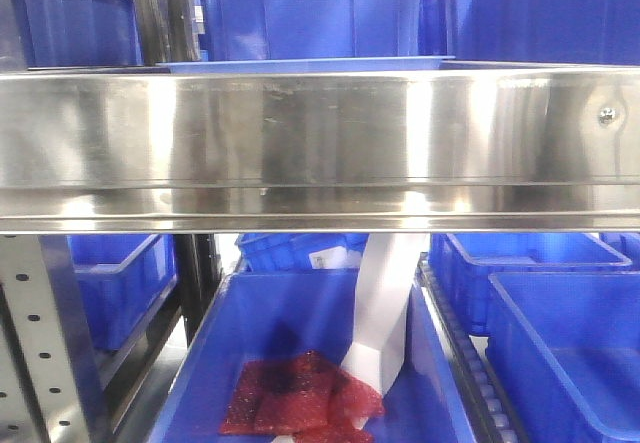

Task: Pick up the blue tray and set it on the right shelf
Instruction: 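Withdraw both open grippers from the tray edge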

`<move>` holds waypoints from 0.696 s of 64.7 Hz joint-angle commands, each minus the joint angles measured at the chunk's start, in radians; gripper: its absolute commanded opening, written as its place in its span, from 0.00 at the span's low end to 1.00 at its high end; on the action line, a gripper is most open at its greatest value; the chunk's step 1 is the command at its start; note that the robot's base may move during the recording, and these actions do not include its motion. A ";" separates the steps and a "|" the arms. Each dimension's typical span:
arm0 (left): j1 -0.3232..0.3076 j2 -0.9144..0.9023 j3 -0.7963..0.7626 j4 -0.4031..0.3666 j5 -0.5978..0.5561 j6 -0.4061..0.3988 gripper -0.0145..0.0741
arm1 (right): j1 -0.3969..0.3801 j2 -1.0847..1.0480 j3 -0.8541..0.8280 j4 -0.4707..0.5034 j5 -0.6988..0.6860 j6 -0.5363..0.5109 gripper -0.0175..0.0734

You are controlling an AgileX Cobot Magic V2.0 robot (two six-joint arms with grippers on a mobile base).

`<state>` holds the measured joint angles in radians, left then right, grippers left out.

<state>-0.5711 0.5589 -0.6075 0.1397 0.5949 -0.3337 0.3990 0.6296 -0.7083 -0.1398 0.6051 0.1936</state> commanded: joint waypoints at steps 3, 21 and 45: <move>-0.008 -0.123 0.040 0.005 -0.102 0.005 0.11 | -0.001 -0.158 0.129 -0.034 -0.203 -0.014 0.25; -0.008 -0.279 0.066 0.005 -0.102 0.005 0.11 | -0.001 -0.437 0.286 -0.034 -0.280 -0.014 0.25; -0.008 -0.279 0.066 0.005 -0.102 0.005 0.11 | -0.001 -0.441 0.286 -0.034 -0.282 -0.014 0.25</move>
<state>-0.5711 0.2709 -0.5137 0.1397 0.5802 -0.3337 0.3990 0.1805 -0.3986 -0.1548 0.4148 0.1897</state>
